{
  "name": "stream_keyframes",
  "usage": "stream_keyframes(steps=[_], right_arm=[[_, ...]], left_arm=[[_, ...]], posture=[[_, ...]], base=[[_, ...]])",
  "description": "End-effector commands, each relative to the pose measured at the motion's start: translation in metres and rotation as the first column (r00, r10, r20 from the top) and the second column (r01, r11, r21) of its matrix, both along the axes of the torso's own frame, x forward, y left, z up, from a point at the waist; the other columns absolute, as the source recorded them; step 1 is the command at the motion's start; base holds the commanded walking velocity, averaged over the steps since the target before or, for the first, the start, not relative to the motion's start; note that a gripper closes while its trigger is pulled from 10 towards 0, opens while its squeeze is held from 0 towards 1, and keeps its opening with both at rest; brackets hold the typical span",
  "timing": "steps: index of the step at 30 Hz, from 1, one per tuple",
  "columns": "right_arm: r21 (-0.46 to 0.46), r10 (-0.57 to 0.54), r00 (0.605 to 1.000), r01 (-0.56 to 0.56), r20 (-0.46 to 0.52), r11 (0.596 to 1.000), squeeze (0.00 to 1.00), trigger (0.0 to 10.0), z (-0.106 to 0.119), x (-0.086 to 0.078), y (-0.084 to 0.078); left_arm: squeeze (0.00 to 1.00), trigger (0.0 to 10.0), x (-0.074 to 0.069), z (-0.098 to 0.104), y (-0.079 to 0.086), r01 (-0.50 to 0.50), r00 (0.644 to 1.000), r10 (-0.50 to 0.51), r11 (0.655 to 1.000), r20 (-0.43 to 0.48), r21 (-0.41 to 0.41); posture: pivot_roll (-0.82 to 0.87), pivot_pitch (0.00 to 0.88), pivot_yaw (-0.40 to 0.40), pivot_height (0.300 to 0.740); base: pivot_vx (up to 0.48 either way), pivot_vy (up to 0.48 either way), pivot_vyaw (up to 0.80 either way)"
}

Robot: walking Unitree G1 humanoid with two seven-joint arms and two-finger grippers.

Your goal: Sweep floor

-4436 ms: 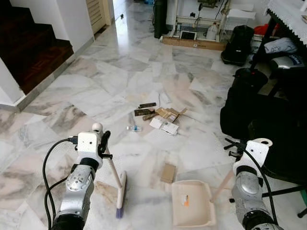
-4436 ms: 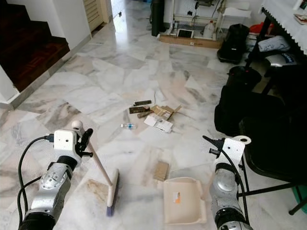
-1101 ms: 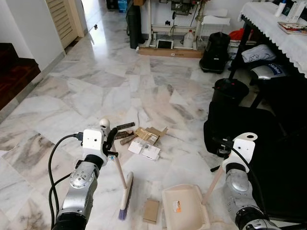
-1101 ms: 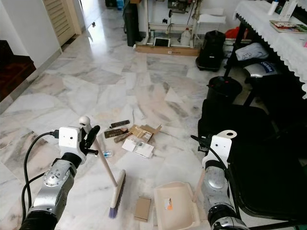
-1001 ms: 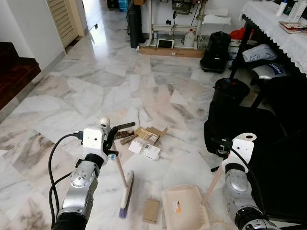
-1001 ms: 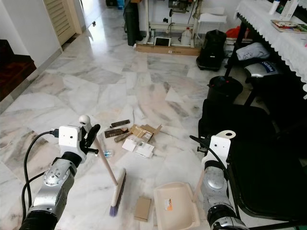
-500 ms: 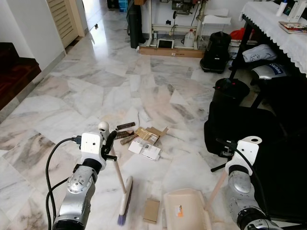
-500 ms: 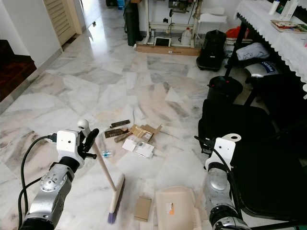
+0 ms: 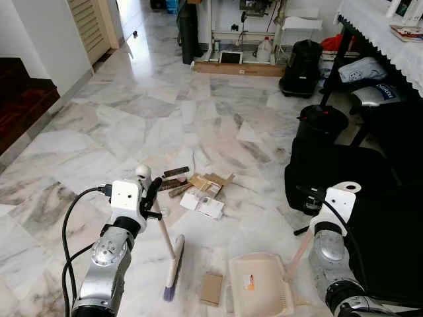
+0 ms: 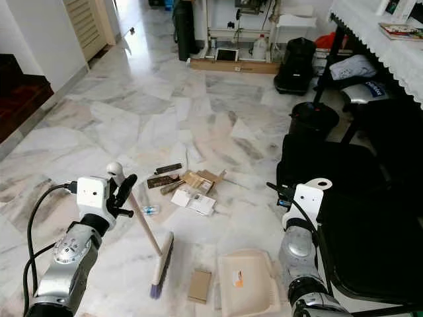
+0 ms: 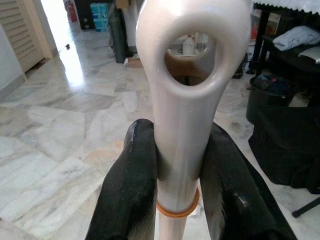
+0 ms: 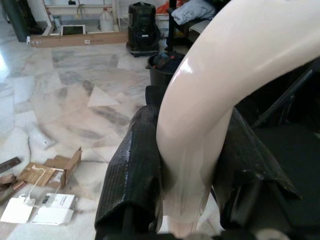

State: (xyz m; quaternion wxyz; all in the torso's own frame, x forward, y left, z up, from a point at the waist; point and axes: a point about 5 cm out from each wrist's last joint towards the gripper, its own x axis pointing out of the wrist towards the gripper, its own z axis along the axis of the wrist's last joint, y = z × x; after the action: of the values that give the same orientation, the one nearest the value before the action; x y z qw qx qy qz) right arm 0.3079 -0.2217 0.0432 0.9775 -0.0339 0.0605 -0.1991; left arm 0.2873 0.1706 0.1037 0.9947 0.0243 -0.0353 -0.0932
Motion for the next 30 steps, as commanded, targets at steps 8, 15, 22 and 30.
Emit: stream_keyframes(steps=[8,15,22,30], right_arm=[[-0.021,0.007,1.000,-0.007,-0.007,1.000,0.00,10.0,-0.001,0.000,0.004],[-0.020,0.013,0.999,-0.013,-0.037,1.000,0.00,10.0,-0.008,-0.003,0.006],[-0.009,0.031,0.997,-0.032,-0.068,0.999,0.00,10.0,-0.016,-0.009,0.012],[-0.015,0.029,0.996,-0.030,-0.083,0.999,0.00,10.0,-0.019,-0.010,0.015]], left_arm=[[0.00,10.0,-0.006,0.011,0.003,0.010,1.000,-0.010,1.000,0.009,0.017],[0.00,10.0,-0.004,0.009,-0.002,0.011,1.000,-0.012,0.999,-0.023,-0.044],[0.00,10.0,0.002,0.008,-0.001,0.021,0.998,-0.027,0.994,-0.058,-0.108],[0.00,10.0,0.005,0.001,-0.003,0.075,0.990,-0.090,0.988,-0.110,-0.132]], posture=[[0.12,0.059,0.025,0.740],[0.12,0.061,0.023,0.740],[0.12,0.054,0.020,0.740],[0.12,0.051,0.018,0.740]], base=[[0.000,0.000,0.00],[0.000,0.000,0.00],[0.000,0.000,0.00],[0.000,0.000,0.00]])
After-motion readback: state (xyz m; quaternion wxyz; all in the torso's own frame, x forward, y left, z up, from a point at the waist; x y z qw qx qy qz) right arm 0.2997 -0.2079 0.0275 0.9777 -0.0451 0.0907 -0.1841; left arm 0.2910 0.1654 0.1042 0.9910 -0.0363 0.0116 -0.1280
